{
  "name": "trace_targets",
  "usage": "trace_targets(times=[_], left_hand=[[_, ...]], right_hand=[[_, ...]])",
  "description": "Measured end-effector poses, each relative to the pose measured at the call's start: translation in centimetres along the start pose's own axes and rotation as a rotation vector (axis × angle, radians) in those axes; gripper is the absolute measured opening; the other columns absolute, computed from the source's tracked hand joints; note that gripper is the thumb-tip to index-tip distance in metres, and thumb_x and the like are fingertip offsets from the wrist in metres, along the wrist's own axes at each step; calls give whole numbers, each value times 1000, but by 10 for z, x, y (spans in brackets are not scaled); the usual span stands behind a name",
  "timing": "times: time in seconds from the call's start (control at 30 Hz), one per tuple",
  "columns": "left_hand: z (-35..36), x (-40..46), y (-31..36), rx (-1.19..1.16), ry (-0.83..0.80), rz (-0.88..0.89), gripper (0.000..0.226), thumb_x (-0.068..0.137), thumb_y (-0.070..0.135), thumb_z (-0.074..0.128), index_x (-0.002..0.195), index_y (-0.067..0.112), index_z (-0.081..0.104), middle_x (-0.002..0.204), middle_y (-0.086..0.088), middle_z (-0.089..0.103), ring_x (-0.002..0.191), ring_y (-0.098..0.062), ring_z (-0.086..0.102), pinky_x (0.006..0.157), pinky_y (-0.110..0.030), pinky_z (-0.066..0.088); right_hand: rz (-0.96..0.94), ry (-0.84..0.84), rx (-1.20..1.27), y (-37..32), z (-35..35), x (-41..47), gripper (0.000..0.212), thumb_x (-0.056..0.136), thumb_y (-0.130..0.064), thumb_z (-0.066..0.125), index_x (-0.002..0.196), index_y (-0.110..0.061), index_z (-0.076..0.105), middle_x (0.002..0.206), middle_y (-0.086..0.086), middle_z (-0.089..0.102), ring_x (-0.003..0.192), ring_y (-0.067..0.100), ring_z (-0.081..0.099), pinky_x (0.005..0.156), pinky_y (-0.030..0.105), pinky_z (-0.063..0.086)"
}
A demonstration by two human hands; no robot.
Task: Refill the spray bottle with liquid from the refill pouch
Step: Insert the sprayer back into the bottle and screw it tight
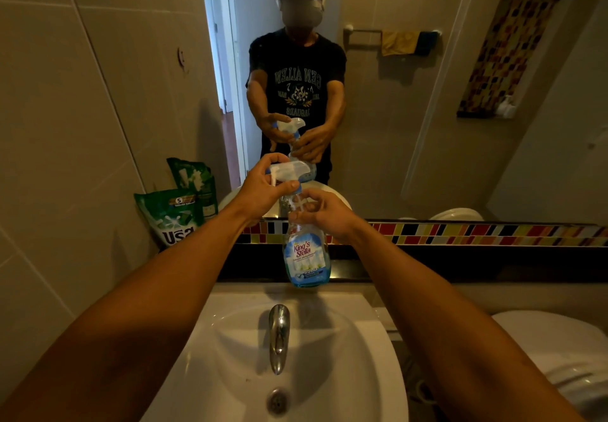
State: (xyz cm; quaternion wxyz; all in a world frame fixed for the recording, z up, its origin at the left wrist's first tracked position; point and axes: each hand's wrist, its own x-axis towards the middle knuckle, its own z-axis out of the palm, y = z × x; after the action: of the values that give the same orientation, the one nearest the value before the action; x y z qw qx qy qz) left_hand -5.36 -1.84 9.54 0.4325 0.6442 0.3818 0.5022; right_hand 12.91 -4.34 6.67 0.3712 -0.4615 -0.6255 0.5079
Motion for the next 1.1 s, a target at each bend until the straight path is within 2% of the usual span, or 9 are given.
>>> trace_targets(times=[0.13,0.3,0.43,0.53,0.63,0.7,0.8,1.03,1.1], left_hand=[[2,-2,-4,38,19,-7,56,82,11,78,129,19,49,120,-5,59,108,-27,65,74,-24,59],[6,-16,-21,54,73,-85,78,83,28,79,145,28,32,123,-7,63,106,-20,67,80,-34,59],[5,-34,-44,70,128,-254,69,89,27,70,148,24,33,122,-4,58,111,-22,59,89,-40,53],[11,-49,-67,93,35,-361,54,93,23,65,143,18,43,118,-4,62,118,-27,59,85,-34,52],[21,-57,-82,20,1,-460,57,95,26,61,148,21,39,139,-11,54,125,-29,53,86,-36,47],[28,-57,-90,-22,9,-493,55,97,24,58,148,22,39,136,-10,56,114,-21,59,80,-31,49],[36,-57,-95,-38,11,-498,47,101,14,52,147,21,41,113,5,61,86,-1,57,55,-14,51],[46,-50,-124,-82,-6,-596,61,101,8,50,155,26,28,140,2,51,112,-9,50,69,-19,44],[47,-49,-133,-82,11,-623,66,100,7,51,156,30,24,149,0,47,119,-12,50,81,-25,45]], right_hand=[[-4,30,-59,3,3,-1,42,88,-9,80,126,-11,64,109,19,77,101,35,76,92,50,62],[-35,92,-148,4,-3,-5,42,90,-11,78,129,-15,62,102,0,71,93,15,70,75,25,61],[-48,121,-166,8,-11,0,43,89,-14,79,129,-16,63,111,9,68,104,25,68,88,39,61],[-66,140,-149,9,-12,4,46,90,-11,78,133,-15,62,110,3,68,105,23,69,85,35,62],[-67,156,-157,13,-12,11,48,90,-9,77,135,-15,60,112,3,68,103,20,70,82,32,62],[-57,175,-147,19,-12,15,49,90,-8,77,135,-15,59,117,7,68,107,24,70,86,38,62],[-44,210,-134,30,-11,22,48,88,-9,79,132,-14,60,120,9,70,111,27,71,92,48,62],[-23,210,-143,55,-8,39,50,89,-5,77,134,-13,58,113,-4,68,114,23,69,96,45,60],[-27,216,-161,62,-6,44,51,90,-5,77,136,-14,57,110,-8,67,112,20,68,95,41,60]])
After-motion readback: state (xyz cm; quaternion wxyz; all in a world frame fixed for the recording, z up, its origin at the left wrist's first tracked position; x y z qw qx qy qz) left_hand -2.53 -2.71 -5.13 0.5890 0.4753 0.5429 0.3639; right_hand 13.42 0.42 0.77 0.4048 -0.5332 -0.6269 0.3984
